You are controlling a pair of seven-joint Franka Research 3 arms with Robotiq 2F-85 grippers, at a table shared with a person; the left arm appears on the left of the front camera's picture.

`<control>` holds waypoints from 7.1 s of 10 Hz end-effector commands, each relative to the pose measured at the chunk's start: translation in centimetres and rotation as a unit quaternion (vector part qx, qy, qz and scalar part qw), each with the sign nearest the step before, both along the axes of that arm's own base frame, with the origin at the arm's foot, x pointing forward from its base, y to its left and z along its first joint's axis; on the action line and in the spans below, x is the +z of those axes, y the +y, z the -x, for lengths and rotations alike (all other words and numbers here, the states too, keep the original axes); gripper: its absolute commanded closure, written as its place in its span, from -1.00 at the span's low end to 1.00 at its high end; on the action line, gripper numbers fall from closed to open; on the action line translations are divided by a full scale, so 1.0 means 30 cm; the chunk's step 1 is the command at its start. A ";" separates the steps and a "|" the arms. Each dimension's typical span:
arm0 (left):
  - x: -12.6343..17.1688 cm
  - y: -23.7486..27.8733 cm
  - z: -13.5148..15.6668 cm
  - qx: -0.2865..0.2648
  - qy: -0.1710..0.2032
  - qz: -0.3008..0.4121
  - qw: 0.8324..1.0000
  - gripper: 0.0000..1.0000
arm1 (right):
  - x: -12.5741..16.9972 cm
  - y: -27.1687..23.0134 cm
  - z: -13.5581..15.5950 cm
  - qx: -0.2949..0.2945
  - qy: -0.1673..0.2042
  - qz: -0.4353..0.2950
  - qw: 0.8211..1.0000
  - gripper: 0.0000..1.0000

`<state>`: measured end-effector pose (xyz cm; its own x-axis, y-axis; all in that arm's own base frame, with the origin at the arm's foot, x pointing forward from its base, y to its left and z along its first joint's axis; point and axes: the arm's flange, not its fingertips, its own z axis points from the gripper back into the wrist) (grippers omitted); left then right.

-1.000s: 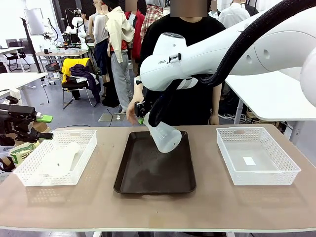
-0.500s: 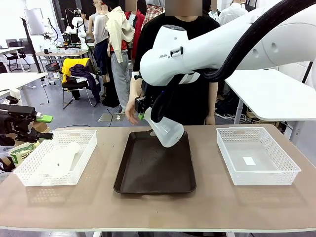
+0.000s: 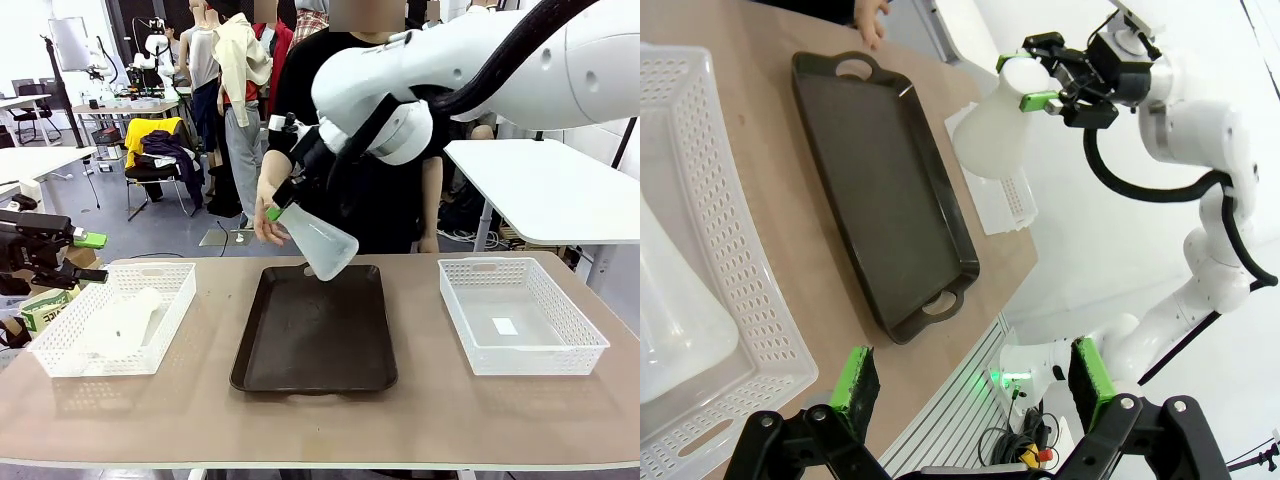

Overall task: Prepare the laboratory tools.
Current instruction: Place the picked Big flask upright in the Handle tray as instructed by the person, then pick up the Big flask that the person points to.

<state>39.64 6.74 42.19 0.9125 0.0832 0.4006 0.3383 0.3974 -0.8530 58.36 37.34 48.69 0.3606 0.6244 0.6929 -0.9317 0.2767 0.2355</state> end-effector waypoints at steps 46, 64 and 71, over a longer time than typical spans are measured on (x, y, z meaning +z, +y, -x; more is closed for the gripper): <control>0.006 0.003 -0.001 0.001 -0.005 0.010 1.000 -1.00 | -0.637 -0.215 -0.249 0.152 -0.001 -0.408 0.900 -1.00; 0.006 0.003 -0.001 0.001 -0.005 0.010 1.000 -1.00 | -0.530 -0.242 -0.197 0.131 -0.020 -0.283 0.950 -1.00; 0.006 0.003 -0.001 0.001 -0.005 0.010 1.000 -1.00 | -0.307 -0.487 0.023 -0.015 -0.092 -0.126 0.988 -1.00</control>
